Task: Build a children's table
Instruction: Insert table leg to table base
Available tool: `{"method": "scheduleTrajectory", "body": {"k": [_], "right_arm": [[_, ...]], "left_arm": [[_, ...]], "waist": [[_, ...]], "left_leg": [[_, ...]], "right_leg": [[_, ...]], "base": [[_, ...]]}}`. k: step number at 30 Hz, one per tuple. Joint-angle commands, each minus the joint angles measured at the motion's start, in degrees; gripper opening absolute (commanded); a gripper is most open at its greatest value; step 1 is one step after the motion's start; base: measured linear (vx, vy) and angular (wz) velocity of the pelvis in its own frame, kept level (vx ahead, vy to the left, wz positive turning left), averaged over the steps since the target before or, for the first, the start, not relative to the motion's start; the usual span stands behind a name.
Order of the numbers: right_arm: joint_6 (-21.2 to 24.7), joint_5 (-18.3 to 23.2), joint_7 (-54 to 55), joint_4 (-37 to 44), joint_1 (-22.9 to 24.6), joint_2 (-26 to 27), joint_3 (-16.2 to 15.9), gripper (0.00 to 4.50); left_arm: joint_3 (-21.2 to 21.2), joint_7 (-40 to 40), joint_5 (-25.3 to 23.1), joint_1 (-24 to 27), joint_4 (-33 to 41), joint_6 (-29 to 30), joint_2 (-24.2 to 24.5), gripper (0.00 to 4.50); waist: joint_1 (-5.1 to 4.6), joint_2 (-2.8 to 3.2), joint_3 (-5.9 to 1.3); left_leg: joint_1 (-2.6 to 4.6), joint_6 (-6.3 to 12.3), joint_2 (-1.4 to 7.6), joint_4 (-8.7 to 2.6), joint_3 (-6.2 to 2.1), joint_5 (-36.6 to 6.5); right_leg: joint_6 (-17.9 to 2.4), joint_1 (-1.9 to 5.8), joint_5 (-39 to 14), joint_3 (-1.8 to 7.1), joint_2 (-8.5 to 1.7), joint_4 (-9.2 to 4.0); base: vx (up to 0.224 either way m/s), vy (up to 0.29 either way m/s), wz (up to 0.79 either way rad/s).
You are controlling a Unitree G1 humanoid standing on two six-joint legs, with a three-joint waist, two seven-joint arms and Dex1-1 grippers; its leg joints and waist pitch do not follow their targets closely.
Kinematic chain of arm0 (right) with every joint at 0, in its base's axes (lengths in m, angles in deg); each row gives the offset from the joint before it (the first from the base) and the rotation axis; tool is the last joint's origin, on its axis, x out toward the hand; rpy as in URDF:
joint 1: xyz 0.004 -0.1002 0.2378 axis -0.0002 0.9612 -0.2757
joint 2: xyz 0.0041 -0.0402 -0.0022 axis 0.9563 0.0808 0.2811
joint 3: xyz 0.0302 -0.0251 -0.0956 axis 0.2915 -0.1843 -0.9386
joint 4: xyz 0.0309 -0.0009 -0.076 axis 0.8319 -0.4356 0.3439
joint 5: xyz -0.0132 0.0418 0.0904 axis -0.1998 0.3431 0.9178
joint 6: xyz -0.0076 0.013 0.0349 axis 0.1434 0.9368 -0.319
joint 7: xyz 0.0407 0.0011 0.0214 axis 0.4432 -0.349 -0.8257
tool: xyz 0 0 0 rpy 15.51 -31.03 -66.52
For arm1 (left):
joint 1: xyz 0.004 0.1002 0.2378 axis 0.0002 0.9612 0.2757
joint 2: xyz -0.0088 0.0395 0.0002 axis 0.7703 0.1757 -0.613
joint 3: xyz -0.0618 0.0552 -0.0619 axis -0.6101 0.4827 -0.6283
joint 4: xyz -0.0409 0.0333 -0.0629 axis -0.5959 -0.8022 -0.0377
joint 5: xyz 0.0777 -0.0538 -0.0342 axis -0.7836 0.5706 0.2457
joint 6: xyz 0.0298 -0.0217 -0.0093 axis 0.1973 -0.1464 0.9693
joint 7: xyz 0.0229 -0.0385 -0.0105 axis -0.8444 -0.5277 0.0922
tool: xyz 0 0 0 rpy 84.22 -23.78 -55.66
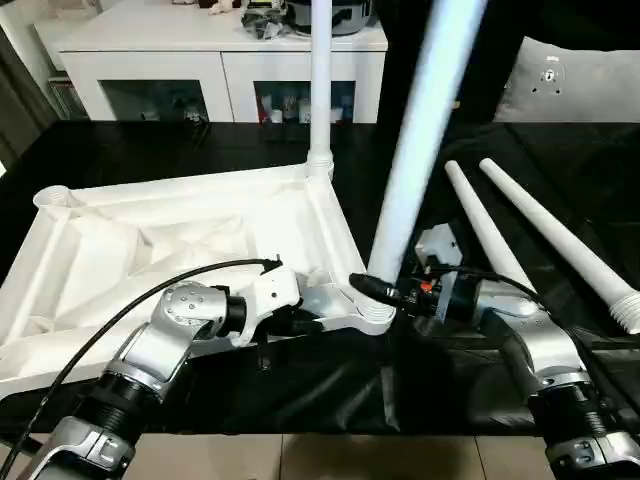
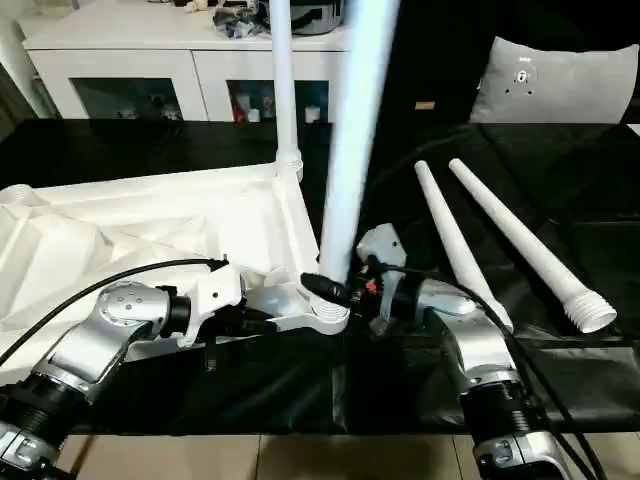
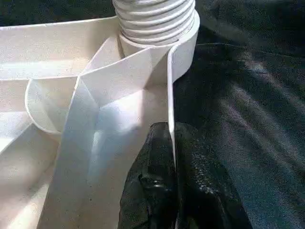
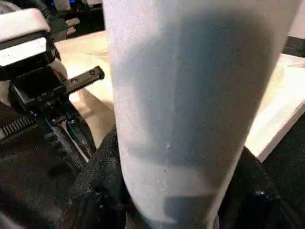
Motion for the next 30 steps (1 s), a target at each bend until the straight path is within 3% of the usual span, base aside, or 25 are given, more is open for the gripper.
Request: {"method": "scheduleTrajectory", "body": {"k": [1,4,5,6,12,13,14,20,22,23,24,25,29,30], "right_arm": [[1.8,-4.0,0.8,-4.3,1.9,-1.0,-2.5,1.91],[1.4,-3.7,0.6,-5.1,1.1,-0.7,-2.6,1.91],[1.4,-3.7,0.5,-5.2,1.0,-0.7,-2.5,1.91],[1.3,-3.5,0.4,-5.4,0.8,-0.6,-2.3,1.91],[2.0,-1.2,0.0,-5.0,0.9,-0.1,-0.6,1.91],[2.2,-0.7,0.1,-4.7,1.1,0.0,-0.2,1.91],[2.2,-0.7,0.1,-4.7,1.1,0.0,-0.2,1.91],[3.2,3.3,1.7,-3.2,2.7,1.6,3.7,1.91],[3.4,4.4,2.5,-2.4,3.6,2.0,5.1,1.91],[3.3,4.6,2.7,-2.2,4.1,2.0,5.3,1.91],[3.2,4.5,2.7,-1.9,4.6,1.8,5.3,1.91],[3.1,4.5,2.7,-1.6,5.0,1.7,5.3,1.91],[3.0,4.2,3.0,-0.7,5.9,1.2,5.2,1.91],[2.2,1.9,3.2,0.3,6.5,-0.1,3.8,1.91]], "left_arm": [[1.9,-0.2,-0.7,1.2,0.5,0.4,-0.6,0.00],[2.0,-0.3,-0.7,1.3,0.6,0.5,-0.4,0.00],[2.0,-0.3,-0.8,1.3,0.5,0.4,-0.4,0.00],[2.0,-0.2,-1.0,1.2,0.4,0.3,-0.3,0.00],[1.7,0.2,-1.1,1.2,0.3,0.3,-0.4,0.00],[1.7,0.2,-1.1,1.3,0.3,0.3,-0.3,0.00],[1.7,0.2,-1.1,1.3,0.3,0.3,-0.3,0.00],[1.6,0.0,-1.3,1.1,0.0,0.3,-0.4,0.00],[1.4,0.3,-1.3,0.8,-0.4,0.1,-0.5,0.00],[1.3,0.3,-1.3,0.8,-0.5,0.1,-0.5,0.00],[1.2,0.3,-1.3,0.8,-0.6,0.1,-0.4,0.00],[1.2,0.2,-1.3,0.8,-0.5,0.1,-0.3,0.00],[1.4,-0.1,-1.5,0.8,-0.4,0.1,0.0,0.00],[1.4,-0.3,-1.8,0.8,-0.5,0.0,0.1,0.00]], "waist": [[-0.27,-0.02,-2.01],[-0.44,0.01,-1.99],[-0.51,-0.38,-1.98],[-0.46,-0.12,-1.90],[-0.61,-0.21,-1.84],[-0.48,0.53,-1.86],[-0.64,0.17,-1.83],[-0.47,0.31,-2.12],[-0.43,0.80,-2.18],[-0.45,0.65,-2.20],[-0.29,1.20,-2.33],[-0.34,0.78,-2.37],[-0.15,0.95,-2.38],[-0.19,0.66,-2.37]], "left_leg": [[-0.63,1.30,2.96,-6.13,-0.53,-16.6],[-0.65,1.27,2.97,-6.20,-0.60,-17.3],[-0.70,1.36,2.98,-6.20,-0.58,-17.2],[-0.68,1.33,3.00,-6.26,-0.63,-17.6],[-0.59,1.02,3.10,-6.43,-0.72,-19.1],[-0.50,0.84,3.09,-6.46,-0.80,-19.4],[-0.55,0.90,3.08,-6.47,-0.69,-19.5],[-0.58,1.41,3.06,-6.52,-0.53,-17.1],[-0.56,1.64,3.06,-6.54,-0.47,-15.8],[-0.49,1.72,3.08,-6.53,-0.38,-15.7],[-0.54,1.77,3.05,-6.54,-0.43,-14.8],[-0.64,2.08,3.03,-6.47,-0.30,-13.8],[-0.70,2.73,3.01,-6.44,-0.17,-12.5],[-0.69,2.71,3.03,-6.47,-0.12,-12.8]], "right_leg": [[-12.2,2.20,-19.8,2.03,-3.18,-4.80],[-12.0,2.12,-20.6,2.05,-3.23,-4.89],[-11.9,2.13,-20.8,2.06,-3.23,-4.94],[-11.8,2.04,-21.7,2.09,-3.29,-4.98],[-11.3,1.80,-22.6,2.13,-3.24,-5.13],[-11.4,1.78,-22.2,2.17,-3.30,-5.02],[-11.4,1.79,-22.0,2.15,-3.22,-5.22],[-12.5,2.16,-17.9,2.08,-3.21,-5.10],[-13.1,2.25,-16.1,2.01,-3.18,-5.01],[-13.2,2.22,-15.8,1.98,-3.12,-5.08],[-13.5,2.41,-14.4,1.93,-3.17,-4.90],[-13.6,2.51,-13.1,1.92,-3.10,-4.93],[-14.0,2.62,-12.6,1.87,-3.20,-4.93],[-13.9,2.63,-13.5,1.84,-3.21,-5.01]], "base": [[0.000,0.000,0.00],[0.000,0.000,0.00],[0.000,0.000,0.00],[0.000,0.000,0.00],[0.000,0.000,0.00],[0.000,0.000,0.00],[0.000,0.000,0.00],[0.000,0.000,0.00],[0.000,0.000,0.00],[0.000,0.000,0.00],[0.000,0.000,0.00],[0.000,0.000,0.00],[0.000,0.000,0.00],[0.000,0.000,0.00]]}}
